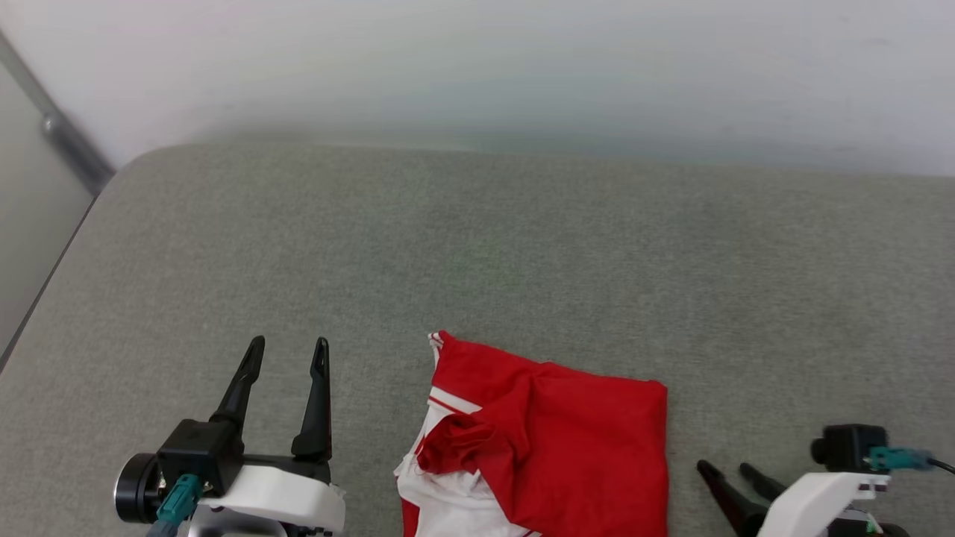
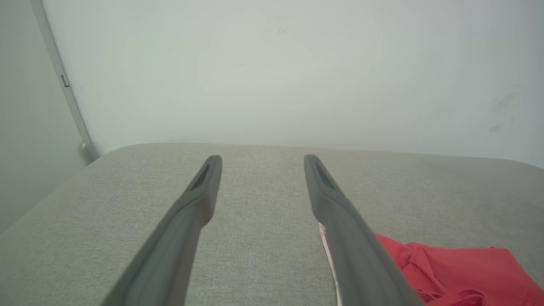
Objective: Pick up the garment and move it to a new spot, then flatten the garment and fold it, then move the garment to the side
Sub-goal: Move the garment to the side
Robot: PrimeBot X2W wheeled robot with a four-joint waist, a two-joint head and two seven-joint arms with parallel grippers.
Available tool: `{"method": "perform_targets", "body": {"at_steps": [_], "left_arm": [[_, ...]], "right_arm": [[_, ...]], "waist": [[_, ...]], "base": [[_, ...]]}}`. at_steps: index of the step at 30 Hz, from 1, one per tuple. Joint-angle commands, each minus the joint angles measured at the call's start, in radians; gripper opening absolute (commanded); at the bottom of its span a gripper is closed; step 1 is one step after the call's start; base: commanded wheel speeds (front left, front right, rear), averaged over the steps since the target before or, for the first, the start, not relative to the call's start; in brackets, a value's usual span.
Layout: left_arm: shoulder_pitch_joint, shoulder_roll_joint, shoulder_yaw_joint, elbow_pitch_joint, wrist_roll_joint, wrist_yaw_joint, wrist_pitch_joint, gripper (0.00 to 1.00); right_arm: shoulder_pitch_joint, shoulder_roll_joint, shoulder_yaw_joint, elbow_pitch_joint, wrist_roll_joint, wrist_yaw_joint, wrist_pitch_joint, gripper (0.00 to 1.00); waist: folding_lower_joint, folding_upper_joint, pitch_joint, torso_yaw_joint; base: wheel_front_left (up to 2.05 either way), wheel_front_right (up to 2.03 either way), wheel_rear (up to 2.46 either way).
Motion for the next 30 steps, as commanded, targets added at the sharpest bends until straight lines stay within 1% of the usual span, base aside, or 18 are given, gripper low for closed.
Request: {"method": "perform_targets", "body": {"at_steps": [1,7,10,13,14,15,16,21,22,24,28,29,30], "left_arm": [[-0.017,-0.005,0.002,-0.005,0.007,-0.005,-0.004,1.0],[-0.044,-0.025,0.013,-0.002,0.015,-0.016,-0.004,1.0],[-0.054,-0.037,0.021,0.001,0.019,-0.025,-0.003,1.0],[-0.059,-0.045,0.025,0.006,0.024,-0.031,-0.003,1.0],[-0.062,-0.05,0.029,0.011,0.027,-0.035,-0.003,1.0],[-0.062,-0.05,0.029,0.011,0.027,-0.035,-0.003,1.0],[-0.063,-0.054,0.031,0.014,0.03,-0.038,-0.003,1.0],[-0.048,-0.061,0.044,0.028,0.041,-0.047,-0.003,1.0],[-0.04,-0.06,0.046,0.031,0.045,-0.053,-0.003,1.0],[-0.038,-0.06,0.047,0.03,0.044,-0.053,-0.003,1.0],[-0.025,-0.05,0.053,0.031,0.047,-0.057,-0.003,1.0],[-0.025,-0.05,0.053,0.031,0.047,-0.057,-0.003,1.0],[-0.021,-0.049,0.055,0.029,0.047,-0.056,-0.003,1.0]], "right_arm": [[-0.021,-0.008,0.02,0.012,0.022,0.0,0.013,1.0],[-0.085,-0.031,0.152,0.066,0.166,0.0,0.09,1.0],[-0.107,-0.038,0.185,0.101,0.227,-0.001,0.123,1.0],[-0.118,-0.045,0.203,0.128,0.25,-0.001,0.146,1.0],[-0.128,-0.047,0.214,0.151,0.27,-0.001,0.158,0.43],[-0.128,-0.047,0.214,0.151,0.27,-0.001,0.158,0.43],[-0.134,-0.051,0.22,0.154,0.274,-0.001,0.151,0.0],[-0.164,-0.079,0.248,0.134,0.273,-0.001,0.113,0.0],[-0.181,-0.098,0.255,0.122,0.246,-0.001,0.095,0.0],[-0.191,-0.105,0.257,0.112,0.233,-0.001,0.084,0.0],[-0.241,-0.153,0.292,0.055,0.102,0.0,0.085,0.0],[-0.241,-0.153,0.292,0.055,0.102,0.0,0.085,0.0],[-0.252,-0.161,0.302,0.04,0.079,0.0,0.094,0.0]], "waist": [[0.0,0.0,0.029,0.025],[0.0,0.0,0.078,0.054],[0.0,0.0,0.101,0.064],[0.0,0.0,0.111,0.069],[0.0,0.0,0.115,0.072],[0.0,0.0,0.115,0.072],[0.0,0.0,0.116,0.072],[0.0,0.0,0.093,0.059],[0.0,0.0,0.078,0.047],[0.0,0.0,0.07,0.04],[0.0,0.0,0.038,-0.02],[0.0,0.0,0.038,-0.02],[0.0,0.0,0.033,-0.039]], "base": [[0.0,0.0,0.0],[0.0,0.0,0.0],[0.0,0.0,0.0],[0.0,0.0,0.0],[0.0,0.0,0.0],[0.0,0.0,0.0],[0.0,0.0,0.0],[0.0,0.0,0.0],[0.0,0.0,0.0],[0.0,0.0,0.0],[0.0,0.0,0.0],[0.0,0.0,0.0],[0.0,0.0,0.0]]}}
